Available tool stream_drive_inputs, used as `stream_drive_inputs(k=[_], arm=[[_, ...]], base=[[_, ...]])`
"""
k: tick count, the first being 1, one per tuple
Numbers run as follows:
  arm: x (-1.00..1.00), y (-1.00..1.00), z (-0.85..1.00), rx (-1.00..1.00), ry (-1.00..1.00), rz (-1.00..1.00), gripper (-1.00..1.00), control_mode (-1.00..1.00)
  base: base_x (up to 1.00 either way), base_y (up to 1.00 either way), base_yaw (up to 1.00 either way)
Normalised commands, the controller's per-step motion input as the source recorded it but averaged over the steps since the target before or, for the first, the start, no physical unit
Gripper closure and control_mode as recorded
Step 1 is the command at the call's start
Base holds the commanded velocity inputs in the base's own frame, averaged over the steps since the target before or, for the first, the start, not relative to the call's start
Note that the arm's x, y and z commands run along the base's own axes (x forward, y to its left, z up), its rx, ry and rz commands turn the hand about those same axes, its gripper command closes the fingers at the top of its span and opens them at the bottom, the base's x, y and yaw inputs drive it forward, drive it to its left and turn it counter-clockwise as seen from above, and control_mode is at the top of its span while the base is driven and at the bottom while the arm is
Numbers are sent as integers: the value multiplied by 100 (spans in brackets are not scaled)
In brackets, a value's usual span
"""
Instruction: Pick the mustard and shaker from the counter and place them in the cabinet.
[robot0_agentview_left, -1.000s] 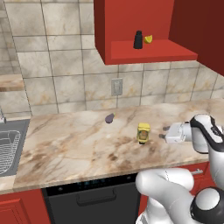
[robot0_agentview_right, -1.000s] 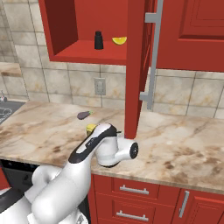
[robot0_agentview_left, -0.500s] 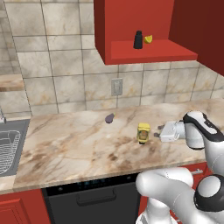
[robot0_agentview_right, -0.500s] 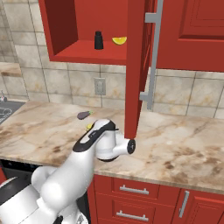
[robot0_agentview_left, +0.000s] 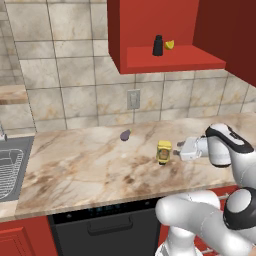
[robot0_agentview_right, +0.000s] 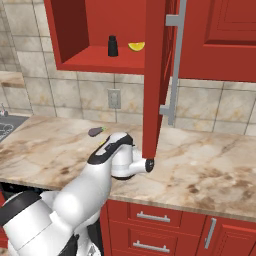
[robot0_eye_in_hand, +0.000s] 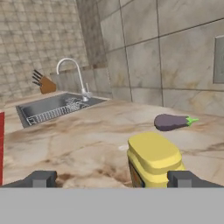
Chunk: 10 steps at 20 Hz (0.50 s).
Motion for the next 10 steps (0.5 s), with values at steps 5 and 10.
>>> stream_drive_inputs(k=[5, 10], arm=[[1, 0, -3, 0, 0, 4, -100, -100], [0, 0, -6, 0, 0, 5, -100, -100]], base=[[0, 0, 0], [0, 0, 0]])
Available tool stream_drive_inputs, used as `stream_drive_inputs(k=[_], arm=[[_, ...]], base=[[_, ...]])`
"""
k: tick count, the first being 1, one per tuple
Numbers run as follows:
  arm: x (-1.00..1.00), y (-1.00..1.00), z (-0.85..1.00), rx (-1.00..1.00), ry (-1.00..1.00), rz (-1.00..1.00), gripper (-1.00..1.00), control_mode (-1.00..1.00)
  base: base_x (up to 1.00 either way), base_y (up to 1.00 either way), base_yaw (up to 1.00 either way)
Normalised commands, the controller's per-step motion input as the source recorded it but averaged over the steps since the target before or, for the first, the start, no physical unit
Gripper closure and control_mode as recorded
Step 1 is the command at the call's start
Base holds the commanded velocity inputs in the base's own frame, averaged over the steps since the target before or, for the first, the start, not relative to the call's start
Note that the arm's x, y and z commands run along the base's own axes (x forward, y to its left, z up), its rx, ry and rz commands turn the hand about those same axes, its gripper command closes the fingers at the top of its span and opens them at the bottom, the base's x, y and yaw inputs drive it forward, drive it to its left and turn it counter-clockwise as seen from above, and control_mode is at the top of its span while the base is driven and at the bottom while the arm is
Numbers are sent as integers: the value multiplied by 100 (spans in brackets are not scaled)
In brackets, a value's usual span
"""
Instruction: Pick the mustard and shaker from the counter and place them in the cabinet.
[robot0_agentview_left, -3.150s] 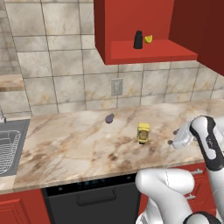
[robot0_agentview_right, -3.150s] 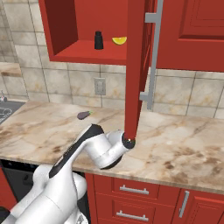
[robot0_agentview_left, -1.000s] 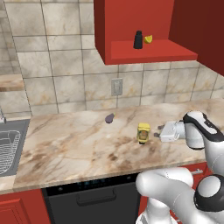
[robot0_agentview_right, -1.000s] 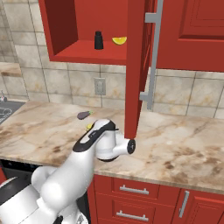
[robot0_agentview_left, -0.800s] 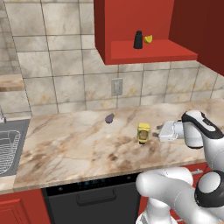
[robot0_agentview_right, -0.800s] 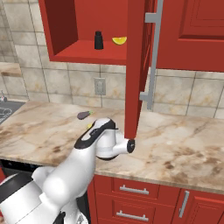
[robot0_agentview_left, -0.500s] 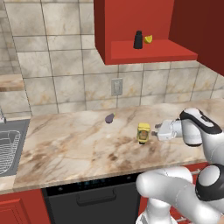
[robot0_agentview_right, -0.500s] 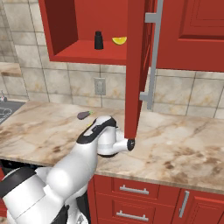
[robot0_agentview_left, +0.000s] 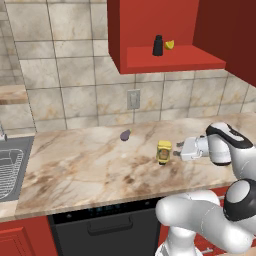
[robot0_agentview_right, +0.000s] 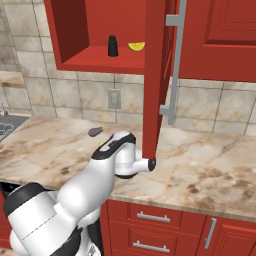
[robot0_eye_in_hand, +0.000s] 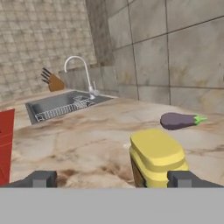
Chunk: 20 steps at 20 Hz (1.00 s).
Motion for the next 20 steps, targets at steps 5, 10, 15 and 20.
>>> stream_drive_inputs(k=[5, 10, 15, 20], arm=[[1, 0, -5, 0, 0, 6, -100, -100], [1, 0, -11, -4, 0, 2, -100, -100], [9, 0, -1, 0, 0, 0, -100, -100], [12, 0, -1, -1, -1, 0, -100, -100]], base=[[0, 0, 0], [0, 0, 0], [0, 0, 0], [0, 0, 0]])
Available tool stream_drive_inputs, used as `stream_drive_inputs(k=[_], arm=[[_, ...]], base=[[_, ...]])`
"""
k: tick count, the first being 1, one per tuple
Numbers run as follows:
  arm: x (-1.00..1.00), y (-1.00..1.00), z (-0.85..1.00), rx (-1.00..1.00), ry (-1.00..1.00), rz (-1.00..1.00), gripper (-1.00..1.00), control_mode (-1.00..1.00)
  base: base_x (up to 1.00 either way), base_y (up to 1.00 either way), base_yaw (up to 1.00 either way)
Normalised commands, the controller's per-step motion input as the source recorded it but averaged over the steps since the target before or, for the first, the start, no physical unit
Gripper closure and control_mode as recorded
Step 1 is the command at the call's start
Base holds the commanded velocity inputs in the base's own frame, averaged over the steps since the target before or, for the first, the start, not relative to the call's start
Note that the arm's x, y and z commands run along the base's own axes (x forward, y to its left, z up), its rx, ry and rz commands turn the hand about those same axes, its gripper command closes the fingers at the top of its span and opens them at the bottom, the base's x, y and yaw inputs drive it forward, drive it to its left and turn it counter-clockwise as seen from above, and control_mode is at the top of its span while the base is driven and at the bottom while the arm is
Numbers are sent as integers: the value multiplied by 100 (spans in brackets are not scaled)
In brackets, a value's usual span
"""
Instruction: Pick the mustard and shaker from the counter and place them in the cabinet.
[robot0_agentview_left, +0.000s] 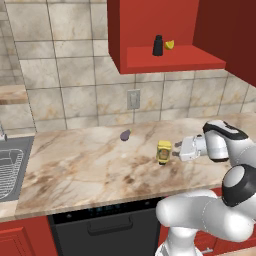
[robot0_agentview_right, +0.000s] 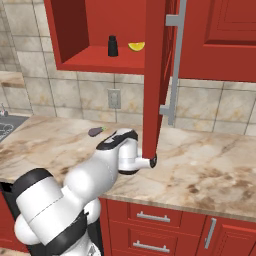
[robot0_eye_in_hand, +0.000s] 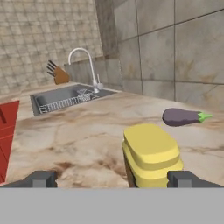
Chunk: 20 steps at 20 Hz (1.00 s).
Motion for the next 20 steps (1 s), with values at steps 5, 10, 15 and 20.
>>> stream_drive_inputs(k=[5, 10, 15, 20], arm=[[6, 4, -7, -3, 0, 0, -100, -100], [11, 9, -6, -3, 0, 0, -100, -100], [13, 7, -2, -2, 0, 0, -100, -100], [0, 0, 0, 0, 0, 0, -100, -100]], base=[[0, 0, 0], [0, 0, 0], [0, 0, 0], [0, 0, 0]])
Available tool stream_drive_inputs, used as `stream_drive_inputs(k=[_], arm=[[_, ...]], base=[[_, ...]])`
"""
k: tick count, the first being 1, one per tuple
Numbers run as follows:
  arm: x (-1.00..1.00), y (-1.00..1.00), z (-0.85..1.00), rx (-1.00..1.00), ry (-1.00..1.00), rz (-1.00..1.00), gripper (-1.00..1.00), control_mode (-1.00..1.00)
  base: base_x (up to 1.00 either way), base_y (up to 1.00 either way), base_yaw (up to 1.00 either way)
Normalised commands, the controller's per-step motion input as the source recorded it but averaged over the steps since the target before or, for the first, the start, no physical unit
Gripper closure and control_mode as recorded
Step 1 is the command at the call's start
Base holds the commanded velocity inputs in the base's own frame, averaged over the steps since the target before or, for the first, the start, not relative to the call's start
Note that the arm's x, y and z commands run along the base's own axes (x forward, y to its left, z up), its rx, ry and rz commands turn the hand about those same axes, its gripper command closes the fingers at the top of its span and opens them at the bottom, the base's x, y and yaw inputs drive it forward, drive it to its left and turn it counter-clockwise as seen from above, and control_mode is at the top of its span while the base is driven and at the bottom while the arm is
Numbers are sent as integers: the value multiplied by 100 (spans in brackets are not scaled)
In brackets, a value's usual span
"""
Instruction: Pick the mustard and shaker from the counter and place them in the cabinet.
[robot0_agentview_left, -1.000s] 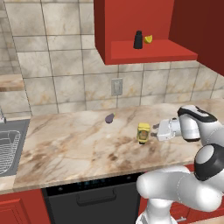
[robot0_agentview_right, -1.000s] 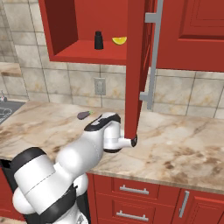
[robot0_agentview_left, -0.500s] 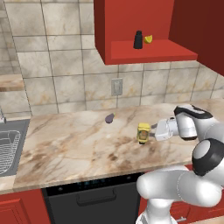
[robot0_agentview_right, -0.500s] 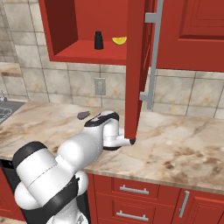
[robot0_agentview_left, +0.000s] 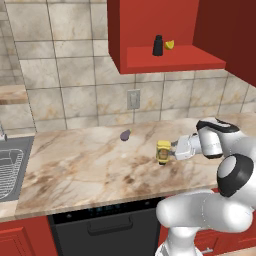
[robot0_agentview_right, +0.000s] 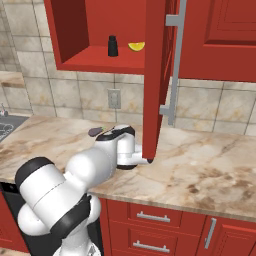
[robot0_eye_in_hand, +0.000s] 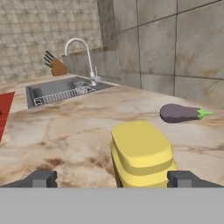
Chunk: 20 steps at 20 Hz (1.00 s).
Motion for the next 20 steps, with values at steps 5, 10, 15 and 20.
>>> stream_drive_inputs(k=[5, 10, 15, 20], arm=[[0, 0, 0, 0, 0, 0, -100, -100], [0, -1, 0, 0, 0, -1, -100, -100], [-2, -8, 0, 0, 0, -3, -100, -100], [0, -2, 0, 0, -1, -1, -100, -100]], base=[[0, 0, 0], [0, 0, 0], [0, 0, 0], [0, 0, 0]])
